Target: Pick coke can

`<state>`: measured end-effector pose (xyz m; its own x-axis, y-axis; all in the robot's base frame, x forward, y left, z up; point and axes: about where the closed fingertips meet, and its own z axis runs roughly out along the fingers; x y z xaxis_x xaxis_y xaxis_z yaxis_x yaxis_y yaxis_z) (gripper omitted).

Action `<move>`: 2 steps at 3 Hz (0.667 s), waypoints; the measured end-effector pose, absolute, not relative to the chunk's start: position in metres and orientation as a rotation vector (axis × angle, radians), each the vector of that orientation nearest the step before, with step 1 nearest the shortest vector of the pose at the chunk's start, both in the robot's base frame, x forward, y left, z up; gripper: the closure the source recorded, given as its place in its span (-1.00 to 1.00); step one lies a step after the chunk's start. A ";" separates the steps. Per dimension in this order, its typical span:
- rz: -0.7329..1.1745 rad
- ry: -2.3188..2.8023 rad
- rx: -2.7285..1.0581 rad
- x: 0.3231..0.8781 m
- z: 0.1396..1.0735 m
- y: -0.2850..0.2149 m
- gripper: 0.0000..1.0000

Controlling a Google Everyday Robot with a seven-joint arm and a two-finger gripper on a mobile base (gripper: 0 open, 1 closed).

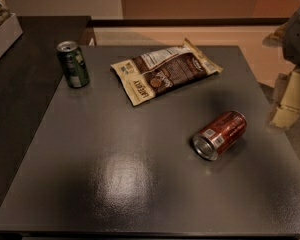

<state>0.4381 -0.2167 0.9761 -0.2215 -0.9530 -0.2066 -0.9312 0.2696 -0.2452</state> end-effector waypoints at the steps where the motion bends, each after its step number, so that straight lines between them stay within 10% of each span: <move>1: -0.098 2.232 -1.725 0.438 0.976 -0.217 -1.00; 2: -0.101 2.214 -1.734 0.439 0.977 -0.215 -1.00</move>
Offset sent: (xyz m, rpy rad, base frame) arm 0.0025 0.0016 -0.0044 0.0034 0.0004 0.0329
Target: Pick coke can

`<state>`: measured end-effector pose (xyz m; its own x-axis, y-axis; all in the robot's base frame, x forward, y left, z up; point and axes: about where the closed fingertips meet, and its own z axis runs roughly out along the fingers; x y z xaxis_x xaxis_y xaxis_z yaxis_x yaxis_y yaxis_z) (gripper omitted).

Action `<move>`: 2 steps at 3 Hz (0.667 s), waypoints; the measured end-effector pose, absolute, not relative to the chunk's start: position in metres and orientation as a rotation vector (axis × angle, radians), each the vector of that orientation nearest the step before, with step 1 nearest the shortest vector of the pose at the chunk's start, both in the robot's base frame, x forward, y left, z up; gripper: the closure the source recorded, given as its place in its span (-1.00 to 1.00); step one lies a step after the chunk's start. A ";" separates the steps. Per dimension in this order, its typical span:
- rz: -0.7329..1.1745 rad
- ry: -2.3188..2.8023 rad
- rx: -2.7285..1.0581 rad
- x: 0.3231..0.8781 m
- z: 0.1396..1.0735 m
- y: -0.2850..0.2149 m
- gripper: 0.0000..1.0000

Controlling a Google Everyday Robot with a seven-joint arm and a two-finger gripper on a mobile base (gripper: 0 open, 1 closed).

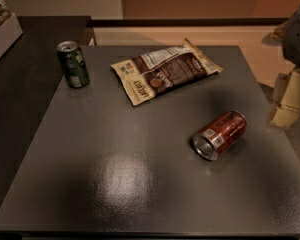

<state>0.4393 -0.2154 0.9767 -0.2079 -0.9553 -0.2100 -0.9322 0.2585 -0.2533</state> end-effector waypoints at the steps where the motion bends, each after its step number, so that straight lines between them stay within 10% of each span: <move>1: -0.074 2.174 -1.782 0.444 0.968 -0.212 -1.00; 2: -0.038 2.112 -1.871 0.451 0.956 -0.207 -1.00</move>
Offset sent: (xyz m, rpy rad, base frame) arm 0.0181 0.0128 -0.0408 0.0111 0.0625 0.2328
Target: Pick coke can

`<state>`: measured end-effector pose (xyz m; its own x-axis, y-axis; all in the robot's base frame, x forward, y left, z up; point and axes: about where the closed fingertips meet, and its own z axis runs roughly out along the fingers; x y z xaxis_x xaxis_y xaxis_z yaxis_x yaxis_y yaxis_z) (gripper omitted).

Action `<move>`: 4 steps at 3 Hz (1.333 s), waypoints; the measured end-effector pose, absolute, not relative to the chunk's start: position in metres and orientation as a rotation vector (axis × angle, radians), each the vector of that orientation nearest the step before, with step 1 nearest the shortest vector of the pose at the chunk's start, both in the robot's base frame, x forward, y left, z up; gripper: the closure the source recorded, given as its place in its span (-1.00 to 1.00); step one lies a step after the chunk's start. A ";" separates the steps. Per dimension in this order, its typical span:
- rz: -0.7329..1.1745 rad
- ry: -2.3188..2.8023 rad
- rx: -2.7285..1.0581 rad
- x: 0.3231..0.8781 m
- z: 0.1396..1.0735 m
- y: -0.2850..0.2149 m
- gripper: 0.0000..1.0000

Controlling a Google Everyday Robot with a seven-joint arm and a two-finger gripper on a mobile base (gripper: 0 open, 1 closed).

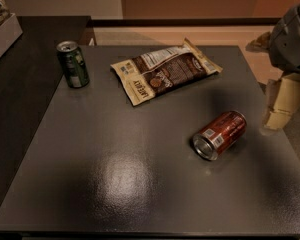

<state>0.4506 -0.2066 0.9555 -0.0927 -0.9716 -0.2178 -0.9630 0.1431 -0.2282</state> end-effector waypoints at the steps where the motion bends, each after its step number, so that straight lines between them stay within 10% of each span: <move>1: -0.009 2.032 -2.005 0.454 0.938 -0.199 -1.00; 4: 0.103 1.794 -2.324 0.440 0.881 -0.177 -1.00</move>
Offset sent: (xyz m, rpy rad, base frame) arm -0.0063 0.0259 -0.0679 -0.0650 0.1277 0.3526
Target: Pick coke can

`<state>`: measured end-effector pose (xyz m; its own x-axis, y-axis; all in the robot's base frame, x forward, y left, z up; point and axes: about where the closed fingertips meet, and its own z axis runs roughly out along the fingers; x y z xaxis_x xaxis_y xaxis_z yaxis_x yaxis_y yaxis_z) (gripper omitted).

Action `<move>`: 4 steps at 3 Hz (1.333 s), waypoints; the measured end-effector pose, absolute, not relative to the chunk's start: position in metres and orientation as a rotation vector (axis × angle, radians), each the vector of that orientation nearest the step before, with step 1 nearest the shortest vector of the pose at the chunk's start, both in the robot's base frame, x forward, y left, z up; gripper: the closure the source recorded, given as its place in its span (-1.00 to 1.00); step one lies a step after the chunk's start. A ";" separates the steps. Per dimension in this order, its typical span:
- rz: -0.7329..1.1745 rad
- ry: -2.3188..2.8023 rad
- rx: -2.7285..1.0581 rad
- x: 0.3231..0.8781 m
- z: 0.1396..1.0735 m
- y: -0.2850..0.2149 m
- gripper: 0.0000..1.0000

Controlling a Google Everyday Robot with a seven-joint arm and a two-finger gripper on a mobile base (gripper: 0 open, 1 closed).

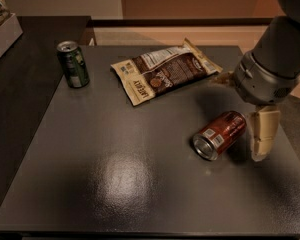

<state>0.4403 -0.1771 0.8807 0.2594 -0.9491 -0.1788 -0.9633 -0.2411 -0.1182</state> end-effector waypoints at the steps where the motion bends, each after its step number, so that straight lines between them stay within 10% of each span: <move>1: 0.123 1.744 -2.377 0.436 0.868 -0.178 -1.00; 3: 0.124 1.670 -2.469 0.432 0.848 -0.175 -1.00; 4: 0.128 1.674 -2.484 0.433 0.843 -0.174 -0.66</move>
Offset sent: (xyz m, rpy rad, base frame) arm -0.0134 0.0002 -0.0371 -0.0355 0.0390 0.1661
